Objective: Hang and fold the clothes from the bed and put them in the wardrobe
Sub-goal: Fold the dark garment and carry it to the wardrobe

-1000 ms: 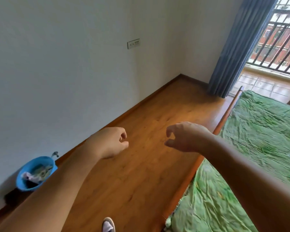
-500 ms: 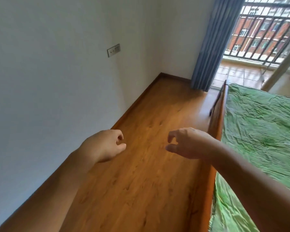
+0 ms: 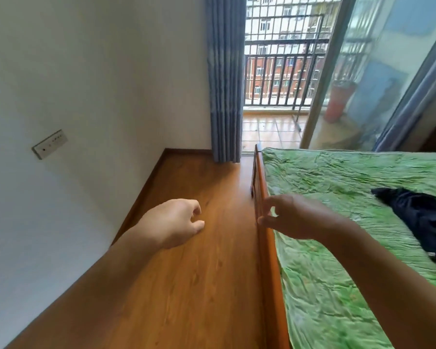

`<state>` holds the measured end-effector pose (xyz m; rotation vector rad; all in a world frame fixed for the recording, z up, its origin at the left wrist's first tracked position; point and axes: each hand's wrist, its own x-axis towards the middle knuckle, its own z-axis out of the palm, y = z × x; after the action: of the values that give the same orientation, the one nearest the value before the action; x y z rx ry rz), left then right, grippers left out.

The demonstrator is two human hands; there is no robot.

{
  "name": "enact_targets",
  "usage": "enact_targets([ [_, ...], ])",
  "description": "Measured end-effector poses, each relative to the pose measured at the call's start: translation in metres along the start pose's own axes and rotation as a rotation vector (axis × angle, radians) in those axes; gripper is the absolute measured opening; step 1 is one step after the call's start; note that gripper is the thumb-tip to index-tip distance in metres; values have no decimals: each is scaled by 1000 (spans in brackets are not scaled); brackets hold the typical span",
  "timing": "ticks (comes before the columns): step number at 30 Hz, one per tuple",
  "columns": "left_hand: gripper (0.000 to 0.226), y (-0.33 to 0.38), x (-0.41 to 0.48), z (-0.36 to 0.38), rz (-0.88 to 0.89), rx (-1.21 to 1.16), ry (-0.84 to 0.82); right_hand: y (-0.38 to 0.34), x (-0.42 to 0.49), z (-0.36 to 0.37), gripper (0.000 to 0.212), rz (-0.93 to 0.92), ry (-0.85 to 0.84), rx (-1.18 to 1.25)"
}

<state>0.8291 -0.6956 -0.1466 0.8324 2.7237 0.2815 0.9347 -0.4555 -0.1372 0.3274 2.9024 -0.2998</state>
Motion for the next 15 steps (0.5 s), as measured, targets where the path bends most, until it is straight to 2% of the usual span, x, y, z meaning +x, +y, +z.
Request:
enact_targets([
  [8, 34, 99, 157, -17, 224, 63, -55, 118, 50, -44, 38, 266, -10, 74],
  [15, 33, 186, 290, -6, 516, 161, -130, 210, 77, -48, 41, 533, -16, 189],
])
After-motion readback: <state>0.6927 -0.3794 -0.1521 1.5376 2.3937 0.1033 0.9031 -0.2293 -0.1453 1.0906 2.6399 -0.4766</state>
